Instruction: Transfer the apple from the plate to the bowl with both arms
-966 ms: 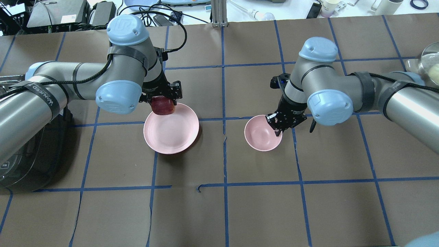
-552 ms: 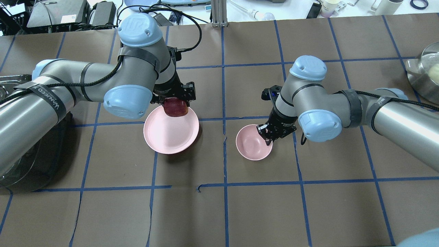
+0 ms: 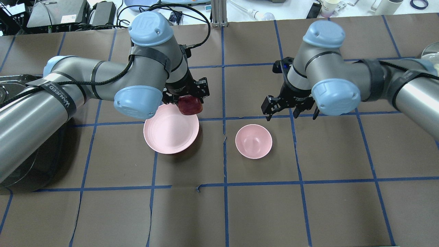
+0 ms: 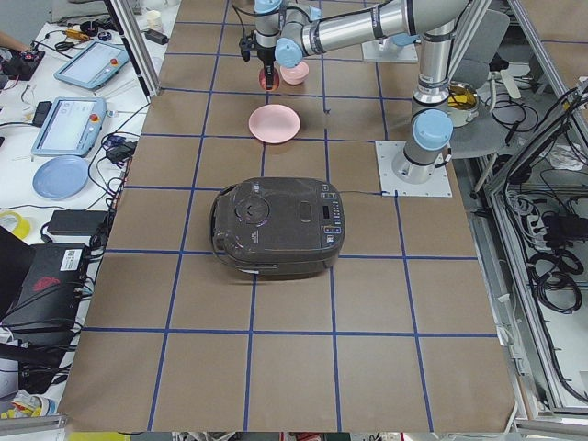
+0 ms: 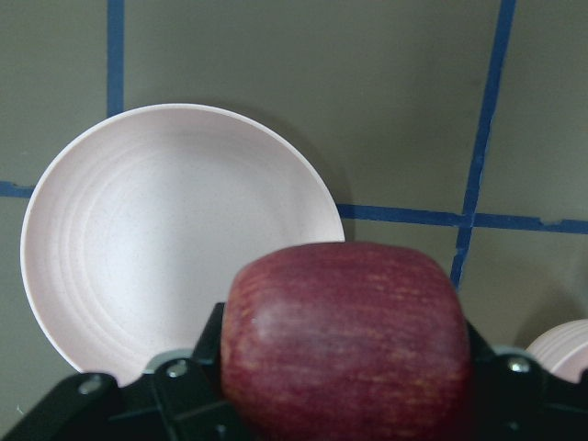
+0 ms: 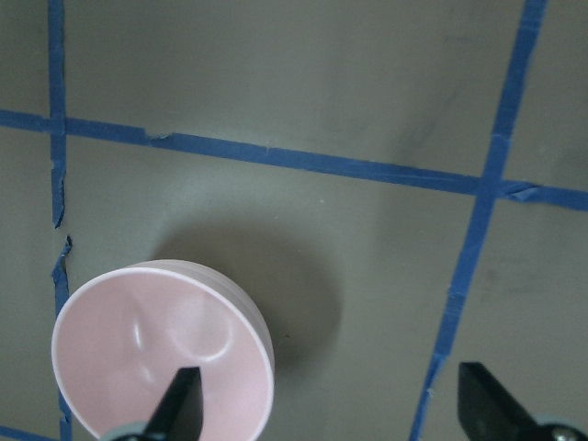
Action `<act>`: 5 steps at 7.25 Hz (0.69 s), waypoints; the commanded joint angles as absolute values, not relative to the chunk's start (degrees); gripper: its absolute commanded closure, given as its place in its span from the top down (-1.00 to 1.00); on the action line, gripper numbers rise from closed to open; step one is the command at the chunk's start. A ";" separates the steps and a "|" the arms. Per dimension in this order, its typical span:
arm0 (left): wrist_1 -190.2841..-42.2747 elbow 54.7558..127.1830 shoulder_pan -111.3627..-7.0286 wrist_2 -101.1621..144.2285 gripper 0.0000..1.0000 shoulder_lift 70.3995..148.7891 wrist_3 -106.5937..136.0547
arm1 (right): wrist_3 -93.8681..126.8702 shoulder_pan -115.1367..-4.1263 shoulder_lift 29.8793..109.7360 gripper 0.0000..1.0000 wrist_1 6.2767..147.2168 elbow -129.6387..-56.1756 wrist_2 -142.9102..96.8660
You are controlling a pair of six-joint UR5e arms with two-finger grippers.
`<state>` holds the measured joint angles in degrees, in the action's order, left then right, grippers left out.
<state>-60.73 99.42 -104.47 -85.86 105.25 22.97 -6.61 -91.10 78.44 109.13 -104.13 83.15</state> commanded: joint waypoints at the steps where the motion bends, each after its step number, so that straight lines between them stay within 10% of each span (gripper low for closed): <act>1: -57.85 98.62 -110.88 -85.69 -0.65 106.43 32.64 | -6.68 -88.86 85.48 1.00 95.69 -97.58 85.69; 5: -47.29 99.05 -119.35 -85.78 -0.63 112.74 40.78 | -5.55 -88.59 88.77 1.00 92.02 -92.92 90.08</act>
